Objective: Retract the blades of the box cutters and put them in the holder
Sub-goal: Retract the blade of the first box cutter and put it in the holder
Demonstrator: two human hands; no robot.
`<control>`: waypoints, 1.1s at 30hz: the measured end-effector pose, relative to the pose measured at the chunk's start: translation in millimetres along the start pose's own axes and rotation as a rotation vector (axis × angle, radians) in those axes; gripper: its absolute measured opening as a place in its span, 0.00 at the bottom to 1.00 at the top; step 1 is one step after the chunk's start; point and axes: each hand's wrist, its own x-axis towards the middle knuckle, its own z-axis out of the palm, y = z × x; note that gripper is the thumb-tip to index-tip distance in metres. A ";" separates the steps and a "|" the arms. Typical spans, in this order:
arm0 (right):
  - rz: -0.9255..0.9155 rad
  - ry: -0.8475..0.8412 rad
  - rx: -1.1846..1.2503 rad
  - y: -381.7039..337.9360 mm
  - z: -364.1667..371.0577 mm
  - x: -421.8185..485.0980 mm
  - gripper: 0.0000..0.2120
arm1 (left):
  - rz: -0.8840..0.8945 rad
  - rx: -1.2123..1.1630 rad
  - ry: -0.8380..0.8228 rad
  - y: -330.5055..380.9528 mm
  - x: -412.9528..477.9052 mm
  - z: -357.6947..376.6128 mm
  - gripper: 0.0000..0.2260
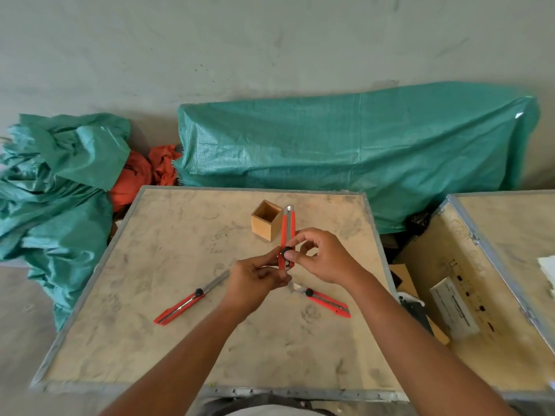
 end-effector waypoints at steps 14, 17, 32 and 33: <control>-0.068 0.040 0.010 14.8 -7.4 31.0 0.12 | 0.059 0.060 0.003 9.0 25.0 6.9 0.23; -0.106 -0.001 0.031 14.8 -6.0 44.1 0.12 | 0.068 0.059 0.026 10.8 38.5 -1.8 0.22; 0.041 0.164 0.121 47.9 5.6 157.0 0.12 | 0.045 0.426 0.146 -2.3 151.4 -30.9 0.22; 0.038 0.191 0.103 50.9 6.2 165.8 0.13 | 0.036 0.499 0.195 -5.2 163.7 -34.2 0.24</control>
